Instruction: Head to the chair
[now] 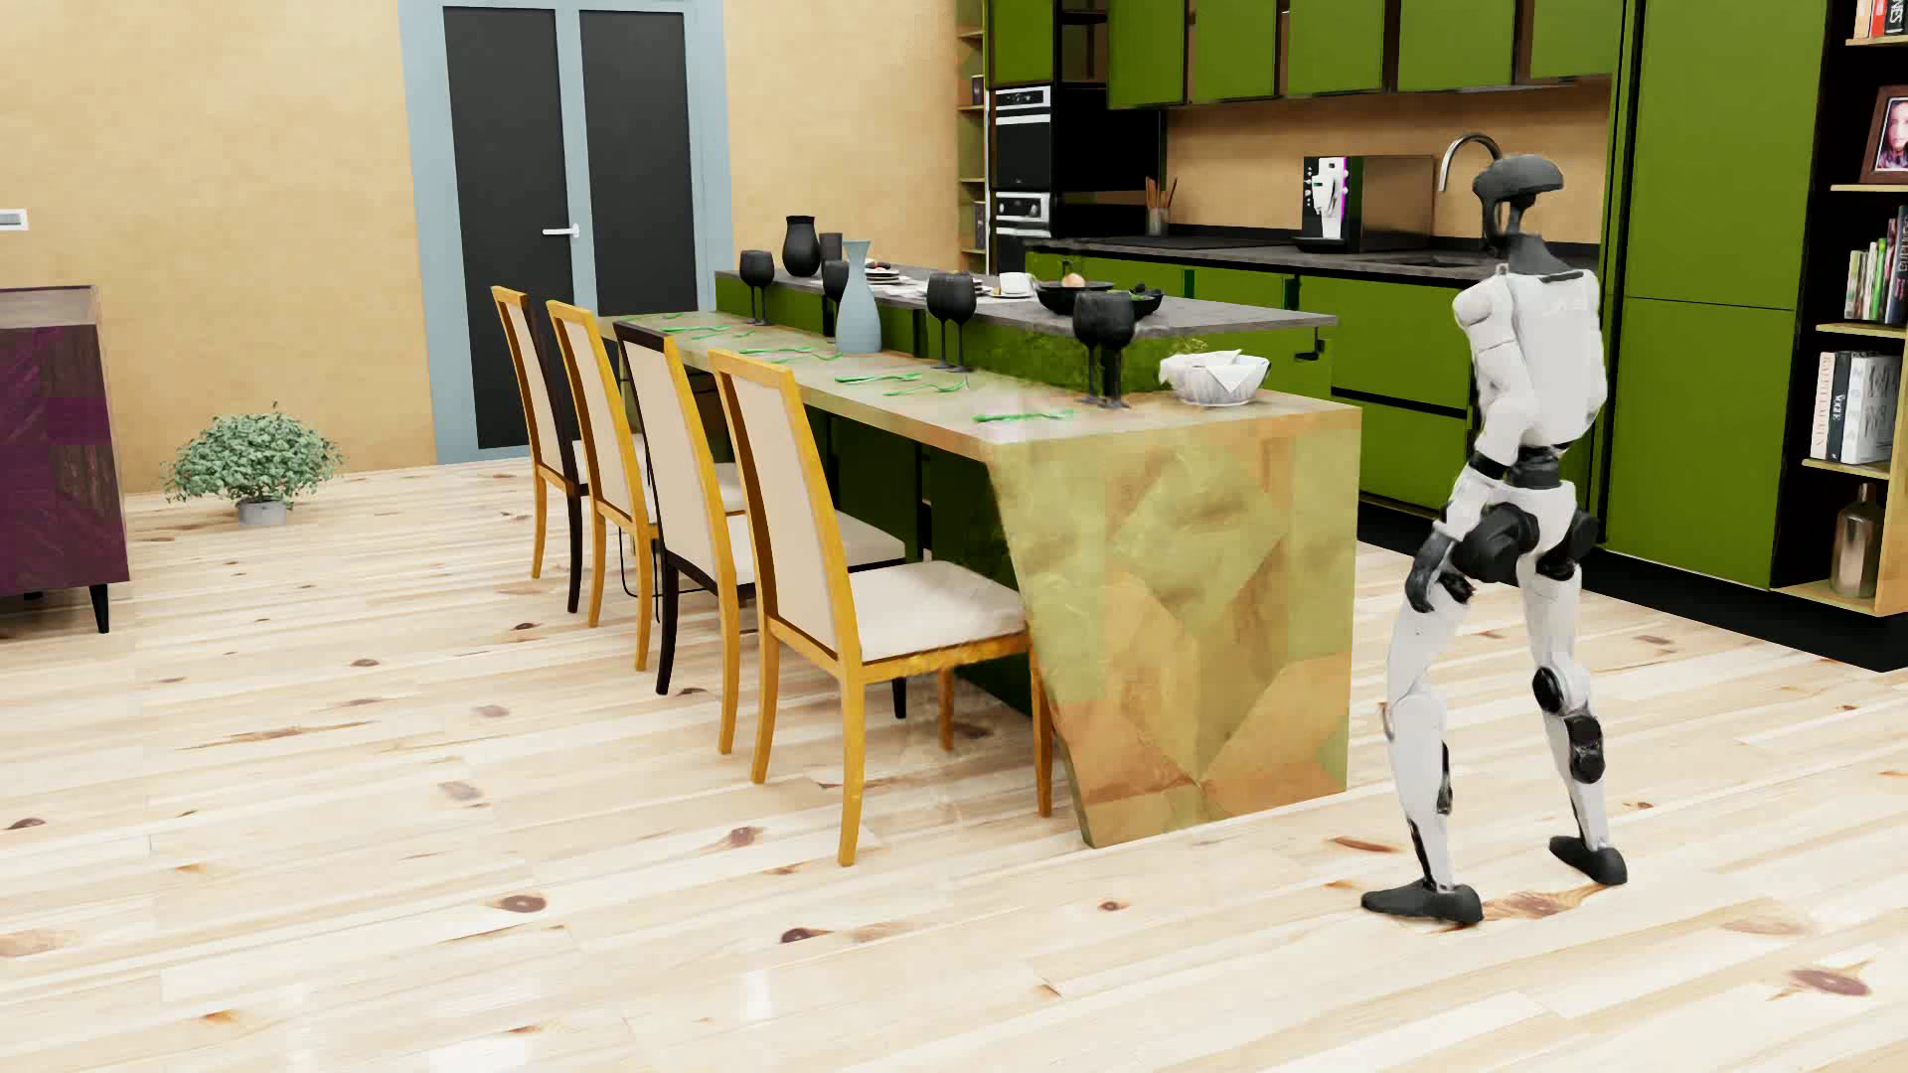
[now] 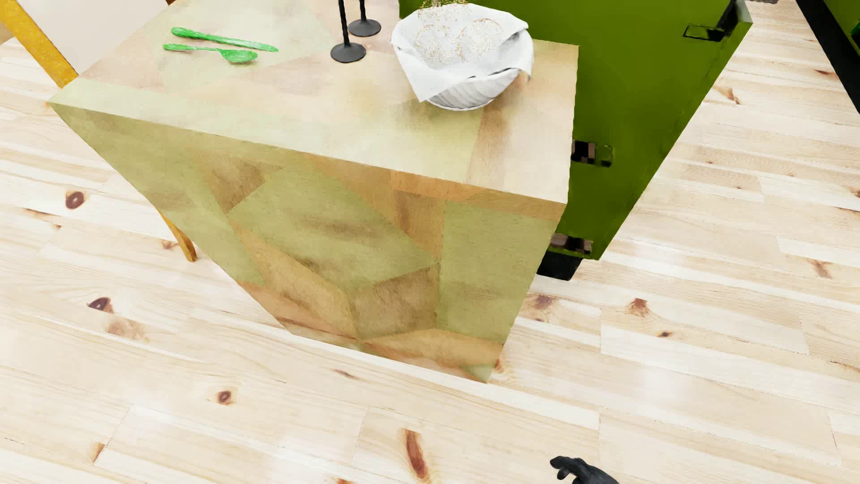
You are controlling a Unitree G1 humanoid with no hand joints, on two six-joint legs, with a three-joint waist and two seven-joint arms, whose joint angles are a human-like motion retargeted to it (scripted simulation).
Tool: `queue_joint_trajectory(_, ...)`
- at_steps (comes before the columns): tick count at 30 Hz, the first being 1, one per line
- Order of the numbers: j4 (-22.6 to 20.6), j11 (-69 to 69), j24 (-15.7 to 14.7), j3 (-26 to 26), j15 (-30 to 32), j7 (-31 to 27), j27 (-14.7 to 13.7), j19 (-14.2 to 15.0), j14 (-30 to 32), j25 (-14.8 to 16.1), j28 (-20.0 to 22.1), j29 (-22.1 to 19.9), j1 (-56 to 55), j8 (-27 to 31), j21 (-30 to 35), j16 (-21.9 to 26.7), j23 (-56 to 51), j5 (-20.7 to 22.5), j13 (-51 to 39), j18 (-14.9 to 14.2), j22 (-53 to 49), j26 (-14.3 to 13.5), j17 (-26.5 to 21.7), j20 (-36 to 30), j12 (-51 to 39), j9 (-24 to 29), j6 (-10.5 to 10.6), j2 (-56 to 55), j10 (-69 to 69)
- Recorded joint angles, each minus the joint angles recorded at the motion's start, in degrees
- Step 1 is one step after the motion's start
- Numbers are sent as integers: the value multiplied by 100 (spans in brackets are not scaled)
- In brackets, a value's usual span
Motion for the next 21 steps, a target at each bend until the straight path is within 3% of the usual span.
queue_joint_trajectory(1,224,21,34,-4,8,629,28,108,103,53,50,-22,174,-83,6,-13,-75,-85,34,72,24,41,-14,58,-5,-24,4,68,-138)
queue_joint_trajectory(2,290,57,50,7,17,1007,27,251,303,127,97,-36,310,-148,-9,-39,-164,-206,99,-49,60,66,-50,111,-37,-42,8,131,-206)
queue_joint_trajectory(3,199,119,32,35,43,1012,23,410,284,194,171,-101,348,-186,-24,-80,-259,-365,191,-373,101,101,-105,162,-94,-49,5,191,-172)
queue_joint_trajectory(6,-495,680,93,75,559,1025,41,560,-131,321,59,-174,452,-41,-45,-125,-440,-1193,566,-128,421,-2,-358,18,-437,-25,-100,118,-8)
queue_joint_trajectory(7,-827,1202,216,60,892,1024,61,136,-206,332,2,-133,532,60,-32,-99,-446,-1572,692,4,516,-41,-444,-123,-597,-7,-169,-119,-103)
queue_joint_trajectory(8,-1171,1768,348,40,1133,988,121,-979,-253,333,38,-105,633,-25,-2,-72,-452,-2002,858,134,624,-112,-459,-226,-754,11,-257,-368,-249)
queue_joint_trajectory(9,-1488,2337,401,-5,1028,906,159,-1509,-274,316,54,-58,755,-65,30,-25,-449,-2256,1016,255,656,-199,-442,-283,-922,32,-352,-620,-434)
queue_joint_trajectory(10,-1759,2986,385,-93,757,739,191,-1664,-293,284,-31,-15,866,224,46,20,-472,-2212,1197,361,641,-256,-384,-330,-1128,60,-434,-993,-587)
queue_joint_trajectory(13,-2385,4627,479,-383,551,-15,228,-1496,-325,329,-533,-30,1137,1108,-95,332,-462,-1284,1674,629,505,-573,8,-824,-1706,112,-567,-2223,-911)
queue_joint_trajectory(16,-2934,4824,772,-580,620,-865,165,-1434,-351,209,-919,116,1455,1039,61,561,-321,-411,1979,882,279,-840,252,-1630,-2256,110,-618,-3072,-1243)
queue_joint_trajectory(18,-3249,4149,736,-634,716,-1387,64,-1263,-357,51,-1019,361,1748,1273,304,552,-256,540,2068,1052,34,-998,236,-2038,-2446,100,-621,-3489,-1483)
queue_joint_trajectory(21,-3628,1644,525,-602,912,-2066,-11,-887,-385,30,-1161,441,2090,687,243,467,-385,1248,2132,1292,-275,-1180,206,-2588,-2550,41,-624,-3312,-1671)
